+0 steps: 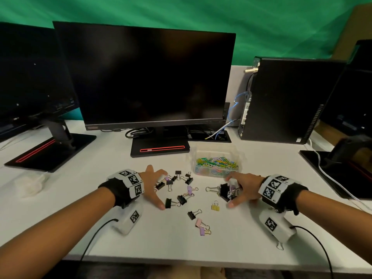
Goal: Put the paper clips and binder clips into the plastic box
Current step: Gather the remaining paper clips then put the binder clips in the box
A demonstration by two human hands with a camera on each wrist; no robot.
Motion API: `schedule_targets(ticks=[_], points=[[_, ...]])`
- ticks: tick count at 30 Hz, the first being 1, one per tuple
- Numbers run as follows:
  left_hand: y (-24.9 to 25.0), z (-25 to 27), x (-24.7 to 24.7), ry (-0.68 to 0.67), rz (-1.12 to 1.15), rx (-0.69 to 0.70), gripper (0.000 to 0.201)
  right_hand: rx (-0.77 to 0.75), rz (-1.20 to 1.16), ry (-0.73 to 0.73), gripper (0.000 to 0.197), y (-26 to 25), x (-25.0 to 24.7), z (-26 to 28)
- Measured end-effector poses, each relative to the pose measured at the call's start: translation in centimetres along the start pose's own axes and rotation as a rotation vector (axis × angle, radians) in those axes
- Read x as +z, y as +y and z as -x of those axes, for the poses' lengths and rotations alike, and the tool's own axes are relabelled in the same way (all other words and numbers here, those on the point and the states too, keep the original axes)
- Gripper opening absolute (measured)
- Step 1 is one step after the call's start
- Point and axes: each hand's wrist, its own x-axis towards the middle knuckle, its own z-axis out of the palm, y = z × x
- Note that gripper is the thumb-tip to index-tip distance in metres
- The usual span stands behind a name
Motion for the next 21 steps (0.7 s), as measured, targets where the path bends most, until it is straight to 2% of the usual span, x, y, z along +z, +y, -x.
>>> schedule_targets(ticks=[4, 7, 11, 14, 17, 21], points=[[2.4, -1.0, 0.0, 0.000, 0.049, 0.044, 0.112, -0.042, -0.137, -0.060, 0.075, -2.1, 0.5, -0.8], [4.6, -1.5, -0.1, -0.019, 0.044, 0.084, 0.110, -0.084, -0.073, -0.063, 0.076, -3.7, 0.6, -1.4], [5.7, -1.8, -0.4, -0.061, 0.070, 0.120, 0.116, -0.122, 0.033, -0.064, 0.099, -4.8, 0.0, -1.7], [4.8, -1.7, -0.4, -0.042, 0.058, 0.080, 0.125, -0.113, 0.086, -0.077, 0.117, -4.6, -0.2, -1.4], [4.4, -1.2, 0.3, 0.010, -0.054, 0.012, 0.128, -0.132, 0.179, -0.060, 0.122, -5.0, 0.4, -1.5], [5.6, -1.0, 1.5, 0.052, -0.069, 0.050, 0.124, -0.164, 0.173, -0.055, 0.124, -6.6, 1.4, -2.6]])
